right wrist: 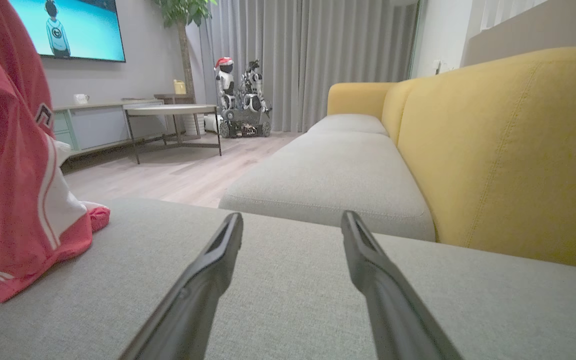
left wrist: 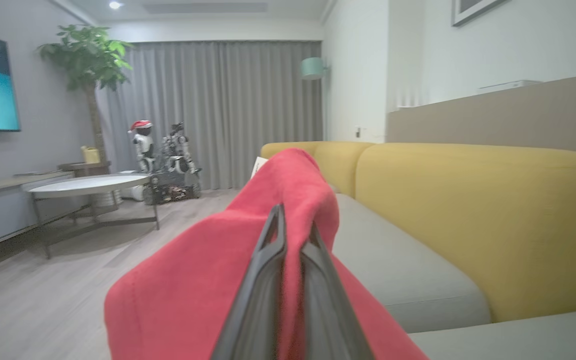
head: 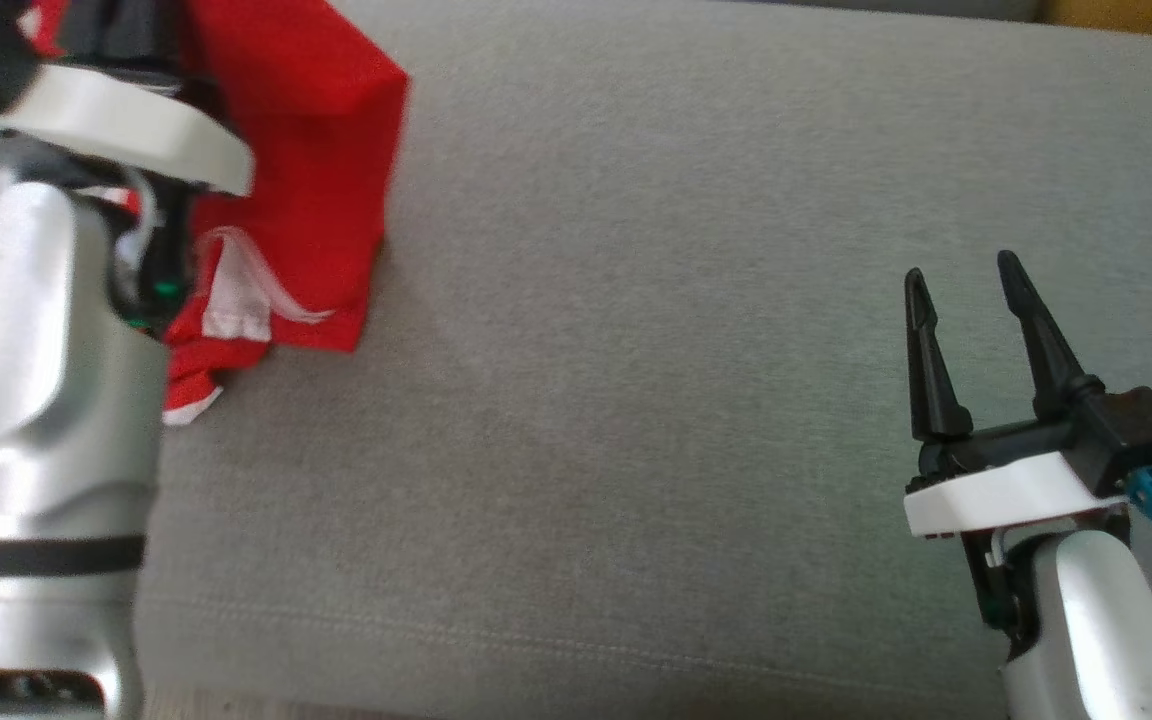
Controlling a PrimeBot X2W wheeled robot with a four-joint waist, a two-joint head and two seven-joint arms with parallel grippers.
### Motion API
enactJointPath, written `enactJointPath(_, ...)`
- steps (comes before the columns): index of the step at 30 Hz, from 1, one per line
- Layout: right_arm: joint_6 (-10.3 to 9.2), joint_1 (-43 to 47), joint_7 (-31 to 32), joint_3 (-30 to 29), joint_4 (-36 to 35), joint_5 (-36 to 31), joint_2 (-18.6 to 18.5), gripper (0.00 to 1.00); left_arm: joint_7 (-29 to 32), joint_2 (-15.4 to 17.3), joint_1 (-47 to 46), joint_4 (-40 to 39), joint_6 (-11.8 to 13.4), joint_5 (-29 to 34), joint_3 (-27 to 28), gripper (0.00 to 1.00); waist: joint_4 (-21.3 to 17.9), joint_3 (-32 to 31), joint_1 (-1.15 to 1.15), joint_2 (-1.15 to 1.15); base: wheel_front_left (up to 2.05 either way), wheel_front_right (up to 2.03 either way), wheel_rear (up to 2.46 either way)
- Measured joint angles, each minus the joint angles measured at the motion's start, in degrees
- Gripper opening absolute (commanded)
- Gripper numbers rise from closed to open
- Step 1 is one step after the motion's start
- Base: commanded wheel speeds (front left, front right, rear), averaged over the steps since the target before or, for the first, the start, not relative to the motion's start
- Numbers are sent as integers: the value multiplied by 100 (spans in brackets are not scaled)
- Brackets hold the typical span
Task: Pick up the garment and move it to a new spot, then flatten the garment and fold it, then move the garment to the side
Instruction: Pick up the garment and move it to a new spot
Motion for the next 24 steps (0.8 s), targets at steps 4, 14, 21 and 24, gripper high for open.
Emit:
enactJointPath(4, 0, -3, -69, 44, 22, 78, 0, 100, 339, -225, 157, -555, 0, -62, -250, 0, -235, -99, 0, 0, 0, 0, 0)
enactJointPath(14, 0, -257, -169, 119, -26, 146, 1, 100, 749, -801, 210, -985, 170, -71, -924, 0, -1068, 47, 0, 0, 0, 0, 0)
enactJointPath(21, 0, -415, -221, 66, -146, 254, 1, 100, 627, -968, 53, -376, 405, -147, -1482, 0, -1662, 284, 0, 0, 0, 0, 0)
enactJointPath(24, 0, -498, -272, 51, -149, 371, -1, 100, 459, -981, -72, -67, 588, -564, -1938, 0, -1963, 422, 0, 0, 0, 0, 0)
